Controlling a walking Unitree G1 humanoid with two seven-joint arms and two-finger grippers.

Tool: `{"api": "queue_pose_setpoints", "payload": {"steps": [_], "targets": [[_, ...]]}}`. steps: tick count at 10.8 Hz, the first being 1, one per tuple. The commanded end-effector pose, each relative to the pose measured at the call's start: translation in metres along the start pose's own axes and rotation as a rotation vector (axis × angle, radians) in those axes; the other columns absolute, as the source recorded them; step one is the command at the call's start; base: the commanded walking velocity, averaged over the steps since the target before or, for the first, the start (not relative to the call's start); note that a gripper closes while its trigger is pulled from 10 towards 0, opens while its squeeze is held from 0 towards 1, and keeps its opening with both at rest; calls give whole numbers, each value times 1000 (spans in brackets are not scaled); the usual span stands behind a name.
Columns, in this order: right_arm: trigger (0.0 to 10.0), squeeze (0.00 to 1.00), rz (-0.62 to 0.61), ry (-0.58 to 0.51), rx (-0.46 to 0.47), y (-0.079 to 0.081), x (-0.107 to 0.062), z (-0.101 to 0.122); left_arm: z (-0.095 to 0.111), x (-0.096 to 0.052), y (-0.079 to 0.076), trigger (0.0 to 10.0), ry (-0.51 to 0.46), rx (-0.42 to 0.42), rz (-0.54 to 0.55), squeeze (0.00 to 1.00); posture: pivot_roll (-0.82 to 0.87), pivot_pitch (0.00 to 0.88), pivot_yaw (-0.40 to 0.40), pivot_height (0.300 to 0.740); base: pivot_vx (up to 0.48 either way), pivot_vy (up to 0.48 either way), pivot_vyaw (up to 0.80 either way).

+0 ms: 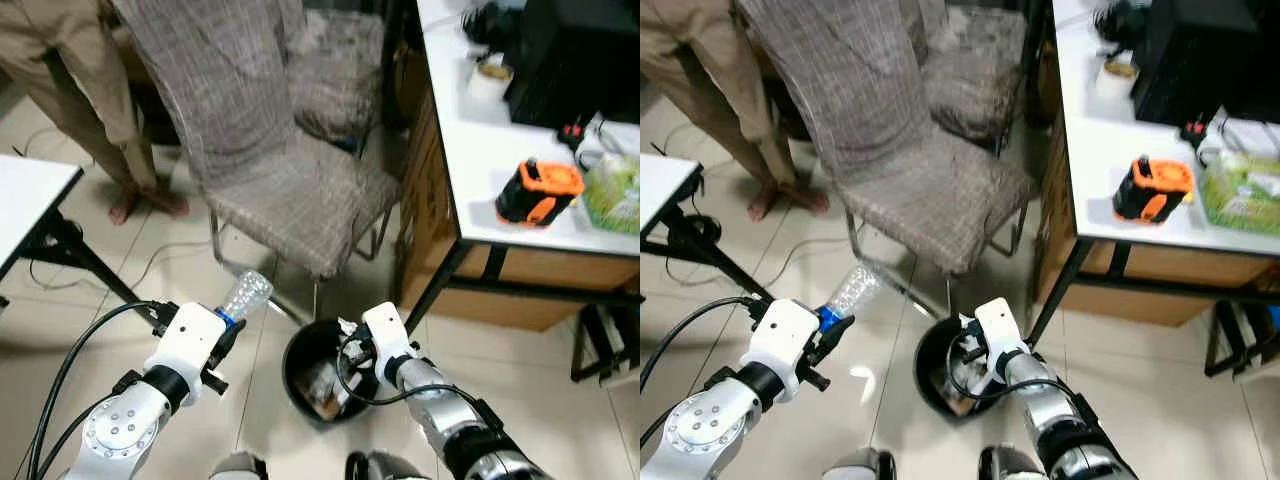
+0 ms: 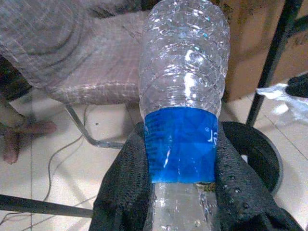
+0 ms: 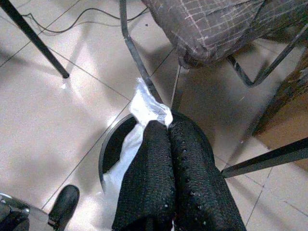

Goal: Picking trash to rubbish bin

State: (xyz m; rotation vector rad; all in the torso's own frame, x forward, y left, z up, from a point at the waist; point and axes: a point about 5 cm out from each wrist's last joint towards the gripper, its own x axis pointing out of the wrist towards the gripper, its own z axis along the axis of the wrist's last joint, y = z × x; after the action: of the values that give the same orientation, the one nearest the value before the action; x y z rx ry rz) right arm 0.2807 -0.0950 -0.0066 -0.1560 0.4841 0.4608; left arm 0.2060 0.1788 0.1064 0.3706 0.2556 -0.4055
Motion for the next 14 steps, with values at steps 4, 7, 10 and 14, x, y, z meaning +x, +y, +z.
{"api": "queue_pose_setpoints", "payload": {"steps": [4,7,10,14], "targets": [[10000,1000,-18,-95,41,-5,7,23,5,-3,0,10000,-4,1,-12,0,42,235,-32,740,0,0,0],[10000,1000,-5,-92,32,-4,9,24,5,-1,0,10000,-1,-11,-9,0,24,222,-33,740,0,0,0],[10000,0,4,-140,-30,-20,-20,11,-20,41,-31,10000,61,-65,-160,0,-129,164,-5,740,0,0,0],[10000,0,-71,-137,-55,-26,-126,-8,-14,122,-68,10000,12,-18,-300,0,-313,172,78,740,0,0,0]]}}
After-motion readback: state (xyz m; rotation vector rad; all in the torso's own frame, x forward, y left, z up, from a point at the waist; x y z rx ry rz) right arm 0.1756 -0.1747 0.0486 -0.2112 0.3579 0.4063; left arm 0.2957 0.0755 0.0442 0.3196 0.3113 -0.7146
